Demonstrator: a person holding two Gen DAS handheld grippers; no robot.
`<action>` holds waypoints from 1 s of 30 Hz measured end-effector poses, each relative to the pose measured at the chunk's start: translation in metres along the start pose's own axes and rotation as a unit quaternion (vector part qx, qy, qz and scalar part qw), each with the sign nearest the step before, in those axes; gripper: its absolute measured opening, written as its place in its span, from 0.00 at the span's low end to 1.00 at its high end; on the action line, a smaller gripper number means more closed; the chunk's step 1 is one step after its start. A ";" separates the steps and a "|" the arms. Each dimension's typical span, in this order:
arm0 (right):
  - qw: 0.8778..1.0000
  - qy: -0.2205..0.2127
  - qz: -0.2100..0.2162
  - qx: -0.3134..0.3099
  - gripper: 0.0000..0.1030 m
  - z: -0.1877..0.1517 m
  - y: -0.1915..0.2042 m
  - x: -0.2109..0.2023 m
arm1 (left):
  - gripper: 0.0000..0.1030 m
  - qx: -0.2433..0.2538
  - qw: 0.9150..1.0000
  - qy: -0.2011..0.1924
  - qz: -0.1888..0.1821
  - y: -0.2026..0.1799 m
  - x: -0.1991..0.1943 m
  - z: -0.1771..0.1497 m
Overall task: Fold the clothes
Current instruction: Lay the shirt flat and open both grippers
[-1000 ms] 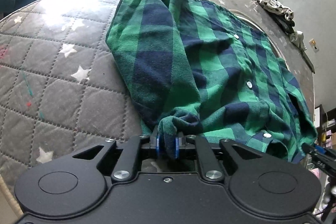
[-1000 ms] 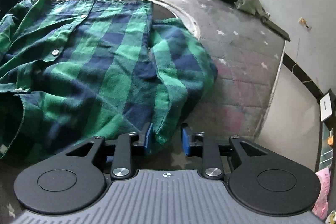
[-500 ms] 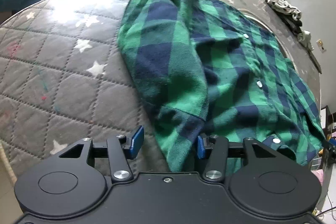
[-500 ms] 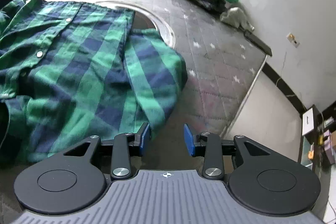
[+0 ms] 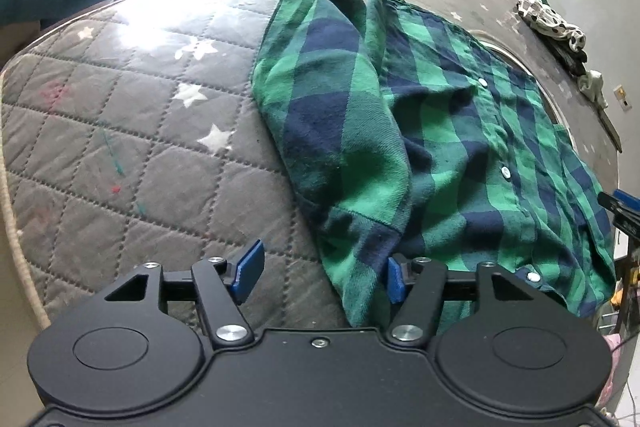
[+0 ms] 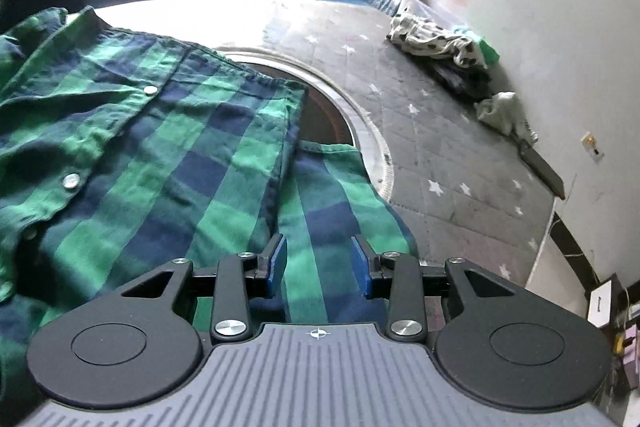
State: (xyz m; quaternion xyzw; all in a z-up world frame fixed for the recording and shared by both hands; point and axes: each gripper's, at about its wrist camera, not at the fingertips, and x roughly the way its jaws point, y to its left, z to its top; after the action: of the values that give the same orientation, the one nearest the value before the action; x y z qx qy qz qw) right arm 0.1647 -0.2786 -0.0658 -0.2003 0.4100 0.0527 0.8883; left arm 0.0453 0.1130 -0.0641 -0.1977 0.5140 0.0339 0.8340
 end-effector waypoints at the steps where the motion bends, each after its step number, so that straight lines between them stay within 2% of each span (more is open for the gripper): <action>1: 1.000 0.004 0.000 0.000 0.35 0.002 0.000 0.006 | 0.68 -0.001 1.000 -0.001 0.001 0.001 -0.001 0.000; 7: 0.999 0.040 -0.005 -0.003 0.35 0.001 0.000 0.037 | 0.72 -0.007 1.000 -0.006 0.003 0.006 -0.006 0.005; 10: 0.999 0.034 -0.010 0.005 0.34 -0.003 0.000 0.026 | 0.72 0.003 1.000 -0.012 -0.003 0.001 -0.012 0.007; 15: 0.999 0.004 0.047 -0.002 0.34 -0.016 0.011 -0.021 | 0.72 0.029 0.999 -0.030 -0.007 -0.012 -0.021 0.009; 16: 0.998 0.003 0.070 -0.006 0.34 -0.022 0.017 -0.035 | 0.72 0.031 0.999 -0.030 -0.008 -0.014 -0.020 0.009; 20: 0.990 0.005 0.140 -0.016 0.34 -0.039 0.039 -0.076 | 0.72 0.038 0.999 -0.024 -0.015 -0.023 -0.016 0.010; 25: 0.979 0.020 0.200 -0.018 0.34 -0.051 0.067 -0.106 | 0.72 0.031 0.999 -0.009 -0.013 -0.025 -0.007 0.008; 30: 0.978 0.041 0.204 -0.006 0.34 -0.060 0.089 -0.103 | 0.72 0.027 1.000 -0.002 0.002 -0.024 0.001 0.007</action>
State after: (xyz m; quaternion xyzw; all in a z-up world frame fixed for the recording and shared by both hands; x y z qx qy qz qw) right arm 0.0321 -0.2139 -0.0514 -0.1197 0.4783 0.2265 0.8400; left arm 0.0581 0.0938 -0.0549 -0.1735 0.5138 0.0220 0.8399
